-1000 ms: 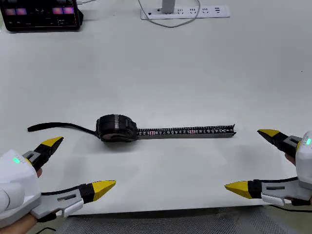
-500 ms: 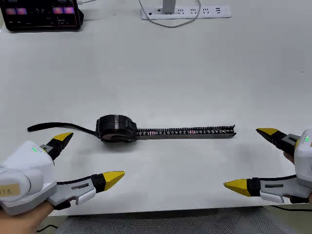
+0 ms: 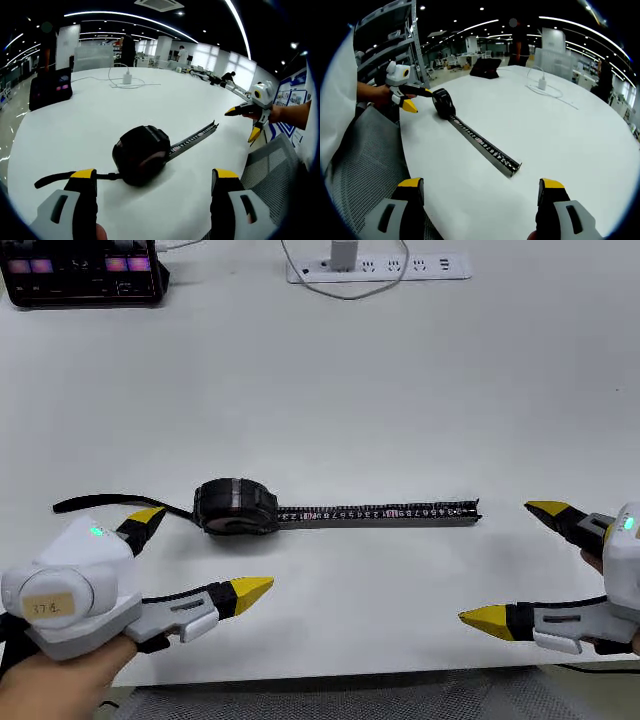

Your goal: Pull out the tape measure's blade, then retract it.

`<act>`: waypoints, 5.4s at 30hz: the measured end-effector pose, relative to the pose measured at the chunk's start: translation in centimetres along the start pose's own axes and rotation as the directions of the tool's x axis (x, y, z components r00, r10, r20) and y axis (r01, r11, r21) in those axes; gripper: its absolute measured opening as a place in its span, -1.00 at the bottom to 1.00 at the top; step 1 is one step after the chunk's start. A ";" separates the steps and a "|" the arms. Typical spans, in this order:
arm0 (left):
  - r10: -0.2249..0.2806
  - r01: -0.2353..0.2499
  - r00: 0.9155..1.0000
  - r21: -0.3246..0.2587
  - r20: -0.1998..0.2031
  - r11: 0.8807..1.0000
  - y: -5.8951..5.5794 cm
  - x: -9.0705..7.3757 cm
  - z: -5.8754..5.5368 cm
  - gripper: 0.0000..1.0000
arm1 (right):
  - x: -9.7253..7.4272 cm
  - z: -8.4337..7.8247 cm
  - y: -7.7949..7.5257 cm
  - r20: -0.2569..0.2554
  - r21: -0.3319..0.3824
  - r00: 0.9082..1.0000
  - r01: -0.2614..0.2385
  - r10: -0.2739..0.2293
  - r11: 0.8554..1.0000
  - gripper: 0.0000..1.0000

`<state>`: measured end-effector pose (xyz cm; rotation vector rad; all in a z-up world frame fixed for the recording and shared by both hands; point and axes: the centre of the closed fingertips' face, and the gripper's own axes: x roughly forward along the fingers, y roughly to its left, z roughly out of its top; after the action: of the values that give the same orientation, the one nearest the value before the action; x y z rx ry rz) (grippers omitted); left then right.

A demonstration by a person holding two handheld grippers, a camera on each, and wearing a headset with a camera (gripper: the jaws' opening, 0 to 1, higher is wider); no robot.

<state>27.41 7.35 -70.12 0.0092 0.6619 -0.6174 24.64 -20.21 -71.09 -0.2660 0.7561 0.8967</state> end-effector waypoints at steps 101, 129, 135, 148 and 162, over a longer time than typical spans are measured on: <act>0.356 -0.339 0.935 -0.295 0.005 0.893 2.7 4.5 0.8 0.22 | 0.8 1.5 -3.1 -0.072 -0.150 0.996 -0.056 0.045 0.987 0.23; 0.347 -0.331 0.938 -0.302 -0.001 0.894 2.7 4.6 0.8 0.22 | 3.1 0.8 -4.6 -0.269 -0.361 0.951 -0.244 0.151 0.900 -0.37; 0.346 -0.330 0.938 -0.302 -0.003 0.894 2.7 4.7 0.7 0.22 | 3.8 0.5 -4.4 -0.302 -0.386 0.939 -0.278 0.165 0.880 -0.44; 0.345 -0.330 0.939 -0.303 -0.004 0.894 2.7 4.7 0.7 0.23 | 4.7 0.0 -4.4 -0.340 -0.396 0.920 -0.327 0.193 0.858 -0.63; 0.346 -0.331 0.938 -0.303 -0.004 0.894 2.8 4.7 0.7 0.23 | 5.1 -0.2 -4.6 -0.351 -0.406 0.919 -0.322 0.179 0.856 -0.76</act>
<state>32.21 6.99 -72.80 -0.1708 0.6805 -0.1746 30.11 -20.05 -75.20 -0.7498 0.8675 1.3066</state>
